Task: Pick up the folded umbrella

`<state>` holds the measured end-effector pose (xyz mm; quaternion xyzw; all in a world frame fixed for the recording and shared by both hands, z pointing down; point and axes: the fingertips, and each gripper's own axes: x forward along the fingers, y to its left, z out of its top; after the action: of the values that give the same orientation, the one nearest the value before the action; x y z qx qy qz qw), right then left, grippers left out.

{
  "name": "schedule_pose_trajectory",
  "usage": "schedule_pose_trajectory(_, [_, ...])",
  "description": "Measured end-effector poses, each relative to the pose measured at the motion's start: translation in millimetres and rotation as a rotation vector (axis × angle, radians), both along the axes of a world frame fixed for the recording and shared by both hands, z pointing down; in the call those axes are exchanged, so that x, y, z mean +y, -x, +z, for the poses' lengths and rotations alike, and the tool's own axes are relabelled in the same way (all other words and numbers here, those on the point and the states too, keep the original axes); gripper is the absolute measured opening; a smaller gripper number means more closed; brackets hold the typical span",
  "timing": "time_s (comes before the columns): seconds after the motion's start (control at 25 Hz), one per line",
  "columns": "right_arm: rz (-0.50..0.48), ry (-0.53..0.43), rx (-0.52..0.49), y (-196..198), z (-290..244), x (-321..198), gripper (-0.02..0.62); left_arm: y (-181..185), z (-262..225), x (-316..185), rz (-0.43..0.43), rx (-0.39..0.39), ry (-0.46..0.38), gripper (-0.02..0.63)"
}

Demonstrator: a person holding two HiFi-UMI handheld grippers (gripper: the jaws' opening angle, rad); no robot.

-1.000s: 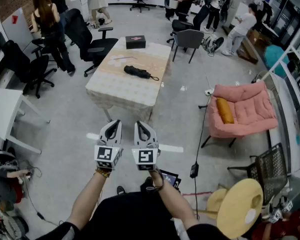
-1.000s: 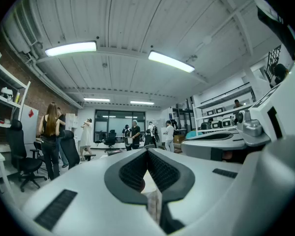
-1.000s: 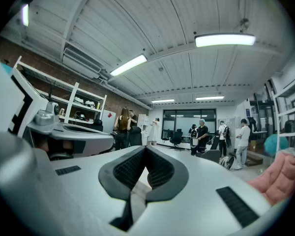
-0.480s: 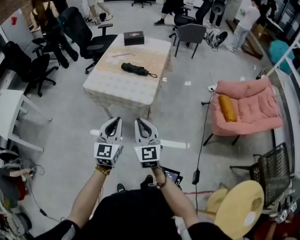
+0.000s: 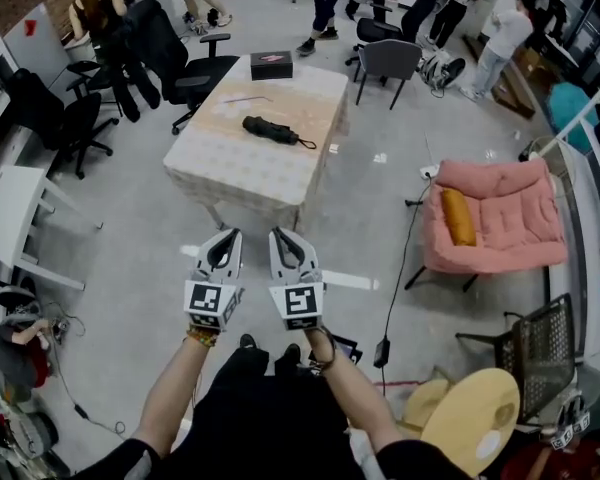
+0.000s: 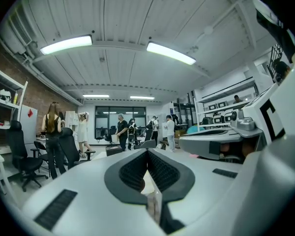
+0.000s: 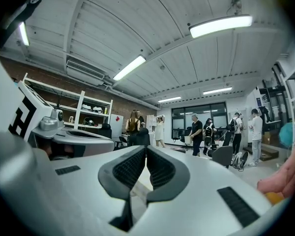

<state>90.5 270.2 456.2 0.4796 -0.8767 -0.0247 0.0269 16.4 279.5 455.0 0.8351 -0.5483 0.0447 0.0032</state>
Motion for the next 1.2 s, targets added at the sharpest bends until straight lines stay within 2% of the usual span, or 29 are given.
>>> schedule_pose_trajectory(0.52, [-0.006, 0.007, 0.081, 66, 2, -38, 0.017, 57, -2, -53, 0.069, 0.053, 0.002, 0.014])
schedule_pose_trajectory(0.76, [-0.002, 0.016, 0.095, 85, 8, -52, 0.017, 76, 0, -69, 0.089, 0.057, 0.001, 0.014])
schedule_pose_trajectory(0.96, [-0.011, 0.023, 0.096, 84, 13, -67, 0.017, 73, 2, -85, 0.084, 0.045, 0.022, 0.014])
schedule_pose_trajectory(1.2, [-0.021, 0.028, 0.076, 60, 18, -105, 0.017, 50, 15, -119, 0.065, 0.035, 0.035, 0.014])
